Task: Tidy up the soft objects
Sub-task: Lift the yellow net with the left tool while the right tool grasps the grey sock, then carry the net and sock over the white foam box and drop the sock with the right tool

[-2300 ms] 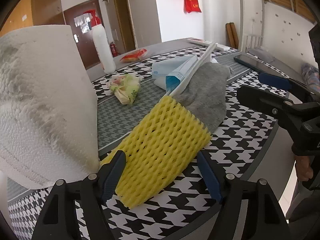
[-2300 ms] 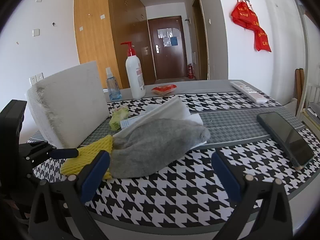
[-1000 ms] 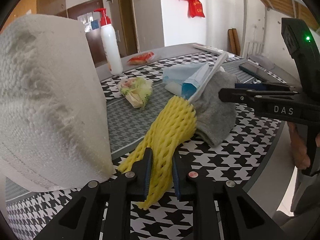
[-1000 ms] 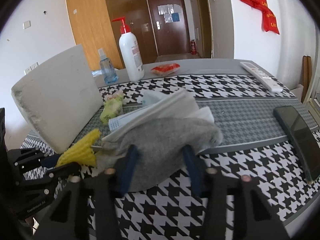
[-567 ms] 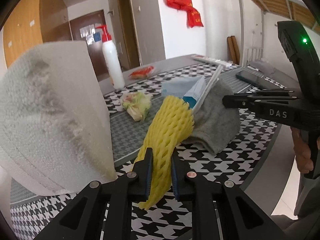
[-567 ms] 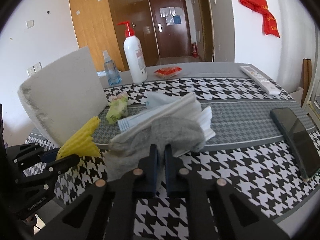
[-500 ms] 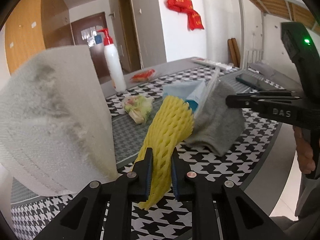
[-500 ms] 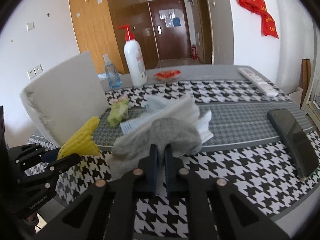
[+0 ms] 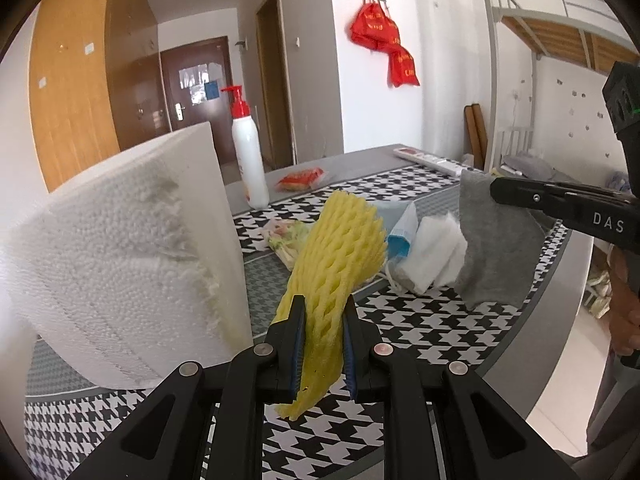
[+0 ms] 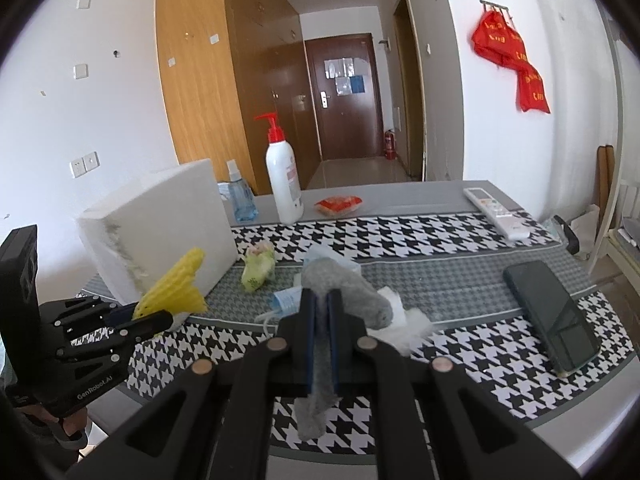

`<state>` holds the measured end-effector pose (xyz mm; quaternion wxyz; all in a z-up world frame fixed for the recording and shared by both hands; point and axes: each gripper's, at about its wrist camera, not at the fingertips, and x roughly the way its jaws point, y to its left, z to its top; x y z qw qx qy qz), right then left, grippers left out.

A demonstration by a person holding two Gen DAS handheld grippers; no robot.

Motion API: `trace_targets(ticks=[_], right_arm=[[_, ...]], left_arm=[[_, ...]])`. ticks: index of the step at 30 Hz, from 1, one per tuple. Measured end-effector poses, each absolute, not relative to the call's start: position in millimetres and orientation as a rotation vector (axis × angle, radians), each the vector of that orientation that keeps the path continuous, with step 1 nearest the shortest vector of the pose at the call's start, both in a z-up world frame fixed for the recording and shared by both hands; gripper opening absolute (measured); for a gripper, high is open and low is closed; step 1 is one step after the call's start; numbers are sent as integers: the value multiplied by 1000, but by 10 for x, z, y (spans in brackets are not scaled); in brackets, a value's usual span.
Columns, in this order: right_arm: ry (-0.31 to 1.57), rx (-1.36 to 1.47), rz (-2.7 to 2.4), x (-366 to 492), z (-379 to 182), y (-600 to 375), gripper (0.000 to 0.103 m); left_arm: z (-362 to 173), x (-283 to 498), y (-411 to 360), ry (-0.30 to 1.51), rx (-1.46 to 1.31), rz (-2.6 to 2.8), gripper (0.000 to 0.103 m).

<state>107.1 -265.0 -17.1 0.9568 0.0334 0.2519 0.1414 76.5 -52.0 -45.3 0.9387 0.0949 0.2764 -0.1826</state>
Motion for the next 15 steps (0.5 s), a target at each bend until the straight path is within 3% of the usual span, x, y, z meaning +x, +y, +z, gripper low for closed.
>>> trace_targets(ticks=[15], right_arm=[[460,58,290,971,25,-2606,7]], left_arm=[[-295,665,-408,526,154,-345,18]])
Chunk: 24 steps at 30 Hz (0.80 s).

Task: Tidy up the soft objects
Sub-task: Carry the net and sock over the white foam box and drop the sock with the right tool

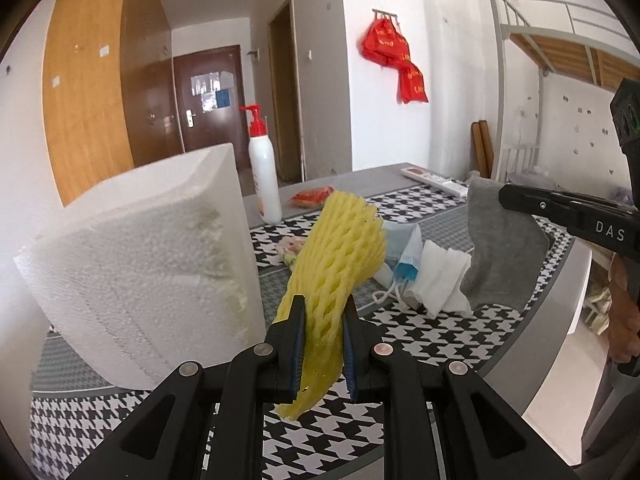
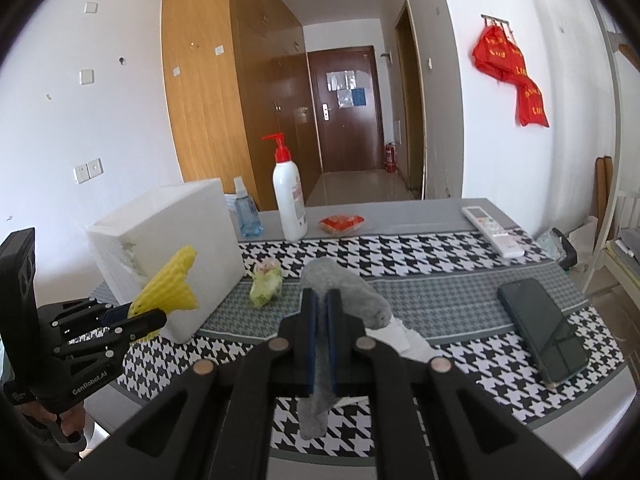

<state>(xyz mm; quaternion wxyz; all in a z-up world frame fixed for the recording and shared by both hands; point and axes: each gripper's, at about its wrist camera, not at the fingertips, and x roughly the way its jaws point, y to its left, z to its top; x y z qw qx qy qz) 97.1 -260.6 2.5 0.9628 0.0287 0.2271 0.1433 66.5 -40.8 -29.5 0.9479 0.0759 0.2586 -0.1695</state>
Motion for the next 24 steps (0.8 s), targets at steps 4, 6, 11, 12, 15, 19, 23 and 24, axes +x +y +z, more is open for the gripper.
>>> trace_targets(ticks=[4,6,11,12,15,19,23,24], right_arm=[[442,65,300,979,110,-2589,7],[434,73,301,992,155,-2580,7],[410,76,316,1008,265,-2538,7],[404,76,318,1012,285,-2528,7],[392,75,325,1026,342,-2496,7],[379,75,330,1065,394,-2472,7],[368,78,335,1085,440,-2451,7],[363,75,335,1088,452,-2443,7]], left_arm=[[-194,646,-380,512,146,-323,18],[-134,647,-380,500,139,-319,18],[7,655,-397,469,128,-312,18],[45,658,-401,460,127,-311,18],[126,686,-415,441,128,-291,18],[210,708,-412,416,114,-276,18],[281,720,-376,402,101,-277,18],[300,727,-371,399,94,-277,18]])
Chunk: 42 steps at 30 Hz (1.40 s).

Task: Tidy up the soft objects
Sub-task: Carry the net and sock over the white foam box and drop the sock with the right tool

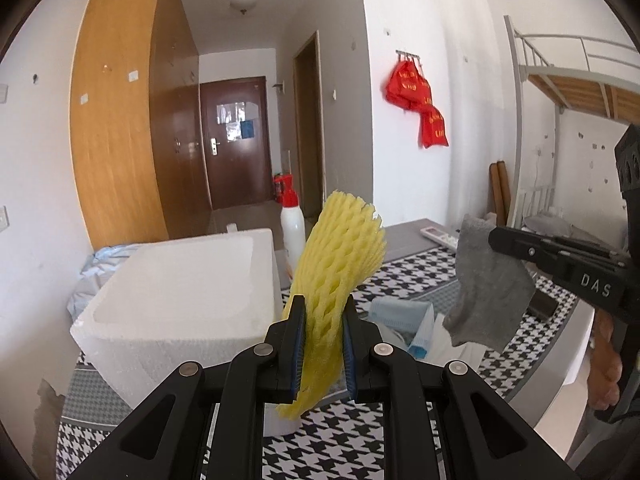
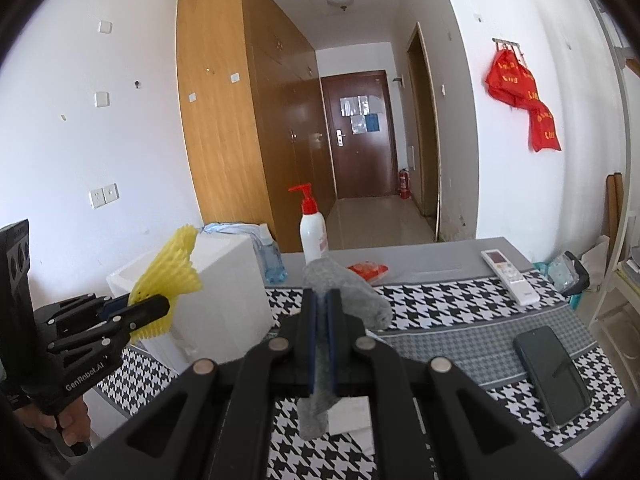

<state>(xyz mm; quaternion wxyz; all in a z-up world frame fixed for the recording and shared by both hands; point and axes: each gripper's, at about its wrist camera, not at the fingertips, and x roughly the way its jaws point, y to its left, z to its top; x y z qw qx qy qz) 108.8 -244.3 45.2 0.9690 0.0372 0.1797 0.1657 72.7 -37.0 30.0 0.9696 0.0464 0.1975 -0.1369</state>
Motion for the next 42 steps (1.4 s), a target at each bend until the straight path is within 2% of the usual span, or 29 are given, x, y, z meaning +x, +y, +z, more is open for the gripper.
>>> trace_targets(ticks=[22,42], right_arm=[[306,32,383,1121,791,-2192,7],[290,-25,487,1217,964,-1730,7]], left_arm=[[647,721,-201,329,81,-190,18],[744,751,205,320,69,-51,18]])
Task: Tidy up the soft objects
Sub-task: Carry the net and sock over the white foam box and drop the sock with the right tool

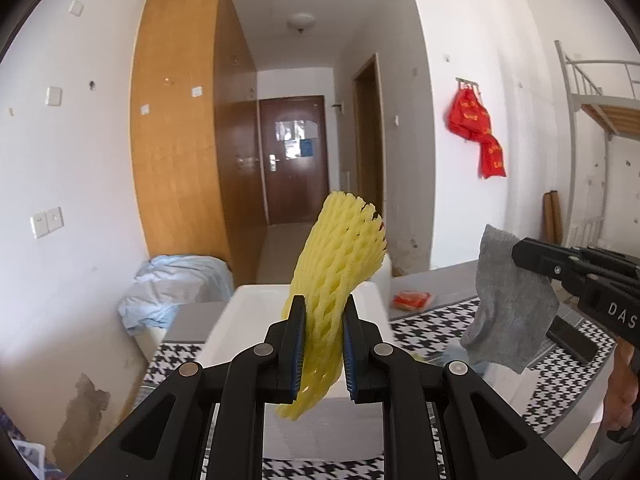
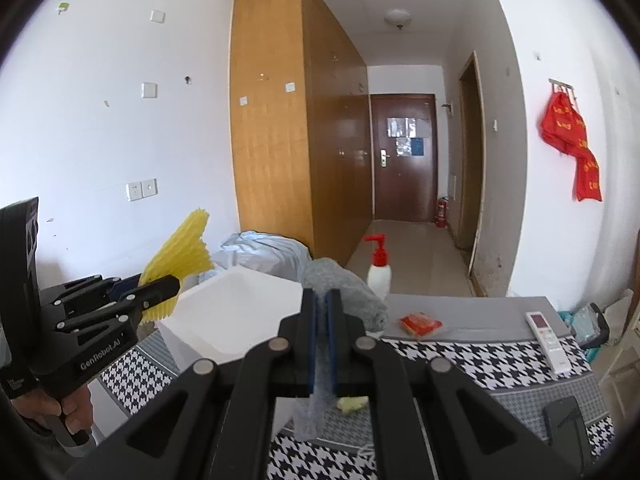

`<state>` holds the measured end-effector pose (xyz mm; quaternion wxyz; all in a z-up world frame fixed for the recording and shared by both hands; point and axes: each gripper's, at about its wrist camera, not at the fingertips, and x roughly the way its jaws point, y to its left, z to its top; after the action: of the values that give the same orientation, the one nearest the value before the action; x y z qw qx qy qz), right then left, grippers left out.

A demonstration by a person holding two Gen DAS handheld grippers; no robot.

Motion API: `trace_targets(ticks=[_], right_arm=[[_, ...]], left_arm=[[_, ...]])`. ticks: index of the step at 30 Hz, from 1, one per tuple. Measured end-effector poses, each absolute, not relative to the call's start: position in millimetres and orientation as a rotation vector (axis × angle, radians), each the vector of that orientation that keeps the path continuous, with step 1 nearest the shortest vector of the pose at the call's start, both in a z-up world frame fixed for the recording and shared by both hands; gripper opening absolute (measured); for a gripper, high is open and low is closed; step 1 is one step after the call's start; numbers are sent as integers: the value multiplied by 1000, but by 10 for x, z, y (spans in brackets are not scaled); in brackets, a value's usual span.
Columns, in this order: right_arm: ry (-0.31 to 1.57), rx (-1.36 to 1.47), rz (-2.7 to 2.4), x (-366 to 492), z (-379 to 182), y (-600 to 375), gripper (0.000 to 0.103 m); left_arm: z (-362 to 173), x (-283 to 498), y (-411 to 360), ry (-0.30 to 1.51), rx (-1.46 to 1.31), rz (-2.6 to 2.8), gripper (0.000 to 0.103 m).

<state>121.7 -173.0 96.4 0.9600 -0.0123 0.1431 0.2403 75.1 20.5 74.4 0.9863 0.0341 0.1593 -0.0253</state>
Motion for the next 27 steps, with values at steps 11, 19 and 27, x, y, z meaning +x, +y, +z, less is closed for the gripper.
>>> trace_targets(ticks=[11,19,27], right_arm=[[282,-38,560,1319,1082,-1393,7],[291,-61,601,1418,1094,-1134,7],[309,-67,632,1528,1077,-895,7]], left_arm=[[771,730,553,322,54,41,18],[783,674,763,313,45,102,18],[697,654,833,335,49,131,18]])
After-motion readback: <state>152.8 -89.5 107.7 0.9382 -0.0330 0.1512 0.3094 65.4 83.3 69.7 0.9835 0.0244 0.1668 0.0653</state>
